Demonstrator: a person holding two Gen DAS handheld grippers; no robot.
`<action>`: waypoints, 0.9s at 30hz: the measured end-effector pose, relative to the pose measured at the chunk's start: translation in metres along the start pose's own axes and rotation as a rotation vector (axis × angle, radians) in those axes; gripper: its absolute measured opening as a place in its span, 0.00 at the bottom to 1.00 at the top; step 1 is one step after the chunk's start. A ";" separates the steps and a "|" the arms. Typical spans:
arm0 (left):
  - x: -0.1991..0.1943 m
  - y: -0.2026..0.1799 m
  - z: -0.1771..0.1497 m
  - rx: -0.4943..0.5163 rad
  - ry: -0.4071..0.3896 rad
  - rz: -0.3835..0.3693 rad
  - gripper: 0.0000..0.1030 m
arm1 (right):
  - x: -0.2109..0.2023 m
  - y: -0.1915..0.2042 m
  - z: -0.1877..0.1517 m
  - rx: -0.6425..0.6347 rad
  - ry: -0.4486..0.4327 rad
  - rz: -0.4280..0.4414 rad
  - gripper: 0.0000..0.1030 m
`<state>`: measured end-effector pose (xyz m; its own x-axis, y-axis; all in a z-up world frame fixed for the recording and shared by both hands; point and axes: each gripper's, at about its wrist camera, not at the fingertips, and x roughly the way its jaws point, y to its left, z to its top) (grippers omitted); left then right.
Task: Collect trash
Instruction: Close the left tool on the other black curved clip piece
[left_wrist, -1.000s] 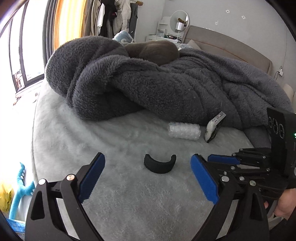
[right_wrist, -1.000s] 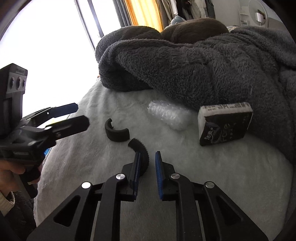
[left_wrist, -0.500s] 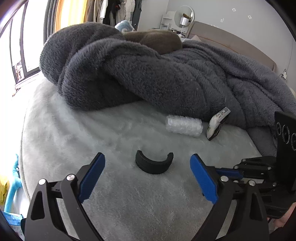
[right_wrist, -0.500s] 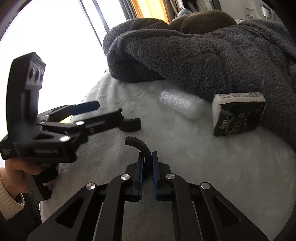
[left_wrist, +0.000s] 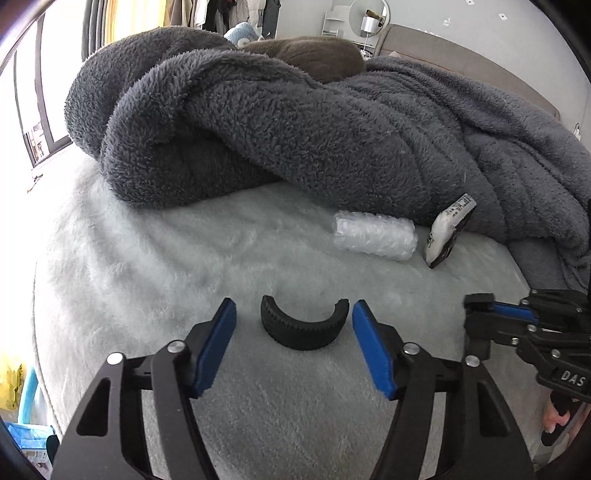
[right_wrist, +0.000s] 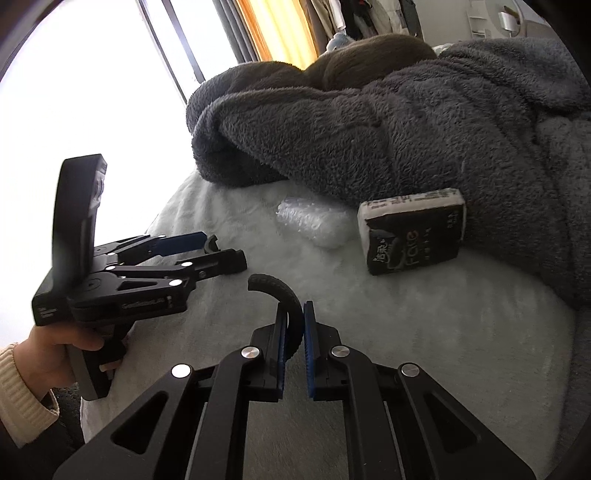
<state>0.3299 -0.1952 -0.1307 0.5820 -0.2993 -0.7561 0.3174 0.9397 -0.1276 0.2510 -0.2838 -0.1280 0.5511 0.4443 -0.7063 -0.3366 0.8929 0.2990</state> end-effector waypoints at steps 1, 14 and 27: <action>0.000 0.000 0.001 0.002 -0.001 0.001 0.62 | -0.002 -0.001 0.000 0.001 -0.003 0.001 0.08; 0.017 -0.016 0.005 0.062 0.028 0.038 0.52 | -0.019 -0.010 -0.004 0.019 -0.019 0.006 0.08; 0.001 -0.019 -0.001 0.069 -0.025 0.044 0.49 | -0.026 0.007 0.001 -0.009 -0.033 0.001 0.08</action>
<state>0.3241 -0.2133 -0.1296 0.6151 -0.2627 -0.7434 0.3412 0.9387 -0.0495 0.2351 -0.2884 -0.1070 0.5757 0.4477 -0.6842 -0.3441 0.8917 0.2940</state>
